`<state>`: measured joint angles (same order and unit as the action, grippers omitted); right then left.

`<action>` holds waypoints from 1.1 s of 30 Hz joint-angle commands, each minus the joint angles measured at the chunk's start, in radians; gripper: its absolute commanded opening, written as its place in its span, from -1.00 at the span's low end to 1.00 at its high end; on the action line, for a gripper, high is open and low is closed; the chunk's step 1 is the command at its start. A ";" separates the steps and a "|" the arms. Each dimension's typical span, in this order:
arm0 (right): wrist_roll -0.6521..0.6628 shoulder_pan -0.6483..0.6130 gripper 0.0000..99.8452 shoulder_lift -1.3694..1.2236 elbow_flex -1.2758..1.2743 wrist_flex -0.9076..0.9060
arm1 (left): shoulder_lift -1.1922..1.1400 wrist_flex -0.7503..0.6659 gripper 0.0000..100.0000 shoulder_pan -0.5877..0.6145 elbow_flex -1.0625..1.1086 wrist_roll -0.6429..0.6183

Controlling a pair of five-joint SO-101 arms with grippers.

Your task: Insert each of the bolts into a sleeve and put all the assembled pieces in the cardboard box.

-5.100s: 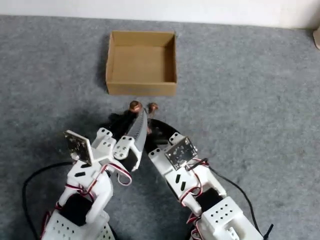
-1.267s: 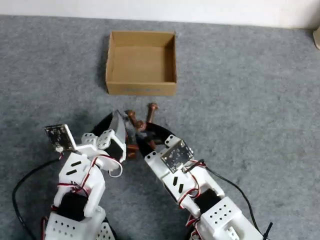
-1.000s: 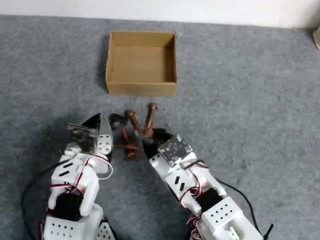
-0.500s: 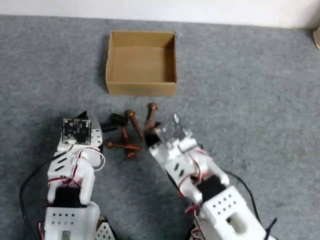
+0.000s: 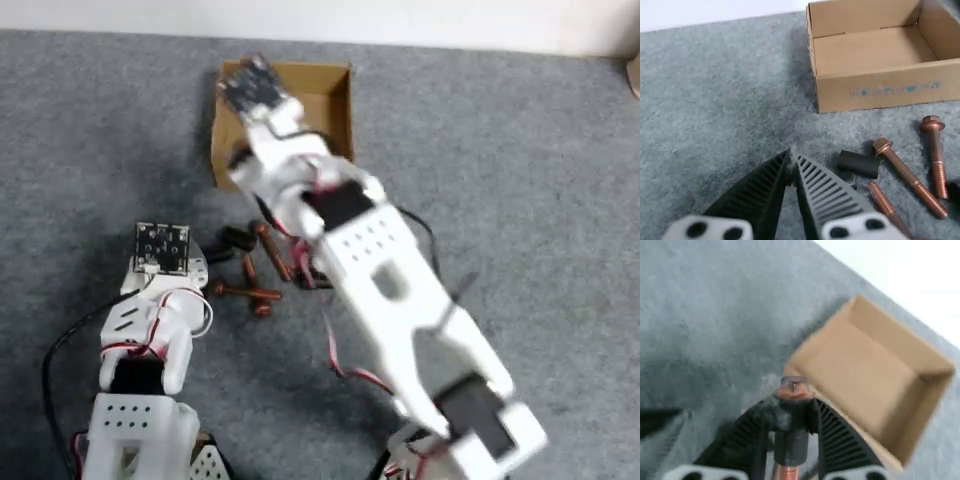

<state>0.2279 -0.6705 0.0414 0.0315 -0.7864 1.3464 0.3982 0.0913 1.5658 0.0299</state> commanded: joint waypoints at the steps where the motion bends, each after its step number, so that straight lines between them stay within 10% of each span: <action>1: 0.005 -0.010 -0.99 -0.177 0.213 0.068 | -0.005 -0.023 -0.98 0.018 -0.065 -0.009; 24: 0.005 0.073 -0.99 -1.406 1.455 0.406 | -0.001 -0.025 -0.98 0.068 -0.070 -0.068; 33: 0.005 0.067 -0.98 -1.577 1.558 0.366 | -0.007 -0.044 -0.98 0.084 -0.070 -0.072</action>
<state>0.2279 -0.6122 -1.5374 1.5505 -0.4058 1.3449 0.3813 0.1496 1.5551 -0.0330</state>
